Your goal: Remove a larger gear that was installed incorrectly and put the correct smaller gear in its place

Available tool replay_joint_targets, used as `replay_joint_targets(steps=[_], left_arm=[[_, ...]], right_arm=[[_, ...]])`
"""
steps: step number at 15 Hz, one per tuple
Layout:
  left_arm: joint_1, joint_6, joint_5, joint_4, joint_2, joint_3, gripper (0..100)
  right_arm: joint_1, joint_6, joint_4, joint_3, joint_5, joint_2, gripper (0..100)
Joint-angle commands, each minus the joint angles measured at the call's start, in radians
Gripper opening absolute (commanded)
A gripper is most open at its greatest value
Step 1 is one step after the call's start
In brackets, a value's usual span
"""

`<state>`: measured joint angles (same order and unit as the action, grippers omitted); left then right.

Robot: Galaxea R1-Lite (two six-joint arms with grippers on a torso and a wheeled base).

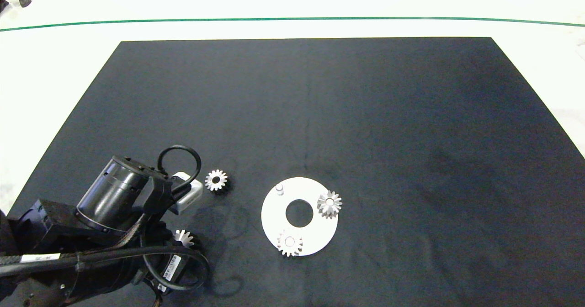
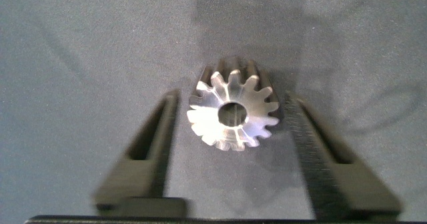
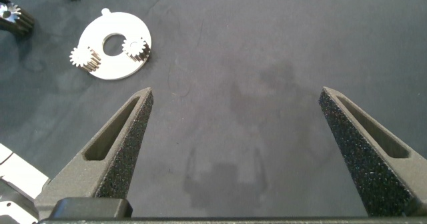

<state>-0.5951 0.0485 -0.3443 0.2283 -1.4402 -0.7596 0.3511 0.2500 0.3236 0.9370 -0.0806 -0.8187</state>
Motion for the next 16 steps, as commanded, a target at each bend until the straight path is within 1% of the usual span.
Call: replay_joint_targets(steps=[1, 3, 4, 5, 6, 7, 8, 9, 10, 11, 12, 14, 15, 16], left_arm=[[-0.002, -0.001, -0.002, 0.0, -0.008, -0.001, 100], [0.003, 0.004, -0.002, -0.033, -0.002, -0.021, 100], [0.008, 0.004, -0.001, -0.038, 0.001, -0.058, 100], [0.011, 0.005, -0.002, -0.037, 0.001, -0.073, 100], [0.021, 0.007, -0.002, -0.044, 0.0, -0.133, 100], [0.026, 0.007, -0.002, -0.038, 0.02, -0.233, 100], [0.034, 0.013, -0.002, 0.0, 0.055, -0.333, 100], [0.064, 0.036, -0.002, 0.085, 0.083, -0.448, 100], [0.086, 0.059, -0.004, 0.146, 0.087, -0.527, 100], [0.092, 0.063, -0.004, 0.206, 0.08, -0.658, 100], [0.089, 0.063, -0.004, 0.209, 0.077, -0.689, 100], [0.055, 0.068, -0.004, 0.235, 0.053, -0.696, 100], [0.024, 0.062, -0.004, 0.261, 0.024, -0.695, 100], [0.017, 0.057, -0.004, 0.267, -0.005, -0.692, 100]], right_arm=[[0.0, 0.002, 0.002, -0.001, -0.001, 0.001, 100], [0.0, 0.002, 0.002, -0.001, -0.001, 0.001, 100], [0.0, 0.002, 0.002, -0.001, -0.001, 0.0, 100], [0.0, 0.002, 0.002, -0.001, -0.002, 0.0, 100], [-0.003, 0.0, -0.003, -0.021, -0.001, -0.005, 100], [-0.017, -0.003, -0.021, -0.052, 0.009, 0.02, 100], [-0.041, -0.003, -0.038, -0.084, 0.03, 0.062, 100], [-0.089, -0.008, -0.04, -0.099, 0.059, 0.105, 100], [-0.124, -0.008, -0.04, -0.107, 0.068, 0.125, 100], [-0.178, -0.009, -0.041, -0.107, 0.062, 0.162, 100], [-0.187, -0.009, -0.04, -0.109, 0.061, 0.181, 100], [-0.19, -0.031, -0.04, -0.13, 0.061, 0.208, 100], [-0.188, -0.058, -0.04, -0.13, 0.061, 0.21, 100], [-0.187, -0.101, -0.04, -0.13, 0.062, 0.213, 100]])
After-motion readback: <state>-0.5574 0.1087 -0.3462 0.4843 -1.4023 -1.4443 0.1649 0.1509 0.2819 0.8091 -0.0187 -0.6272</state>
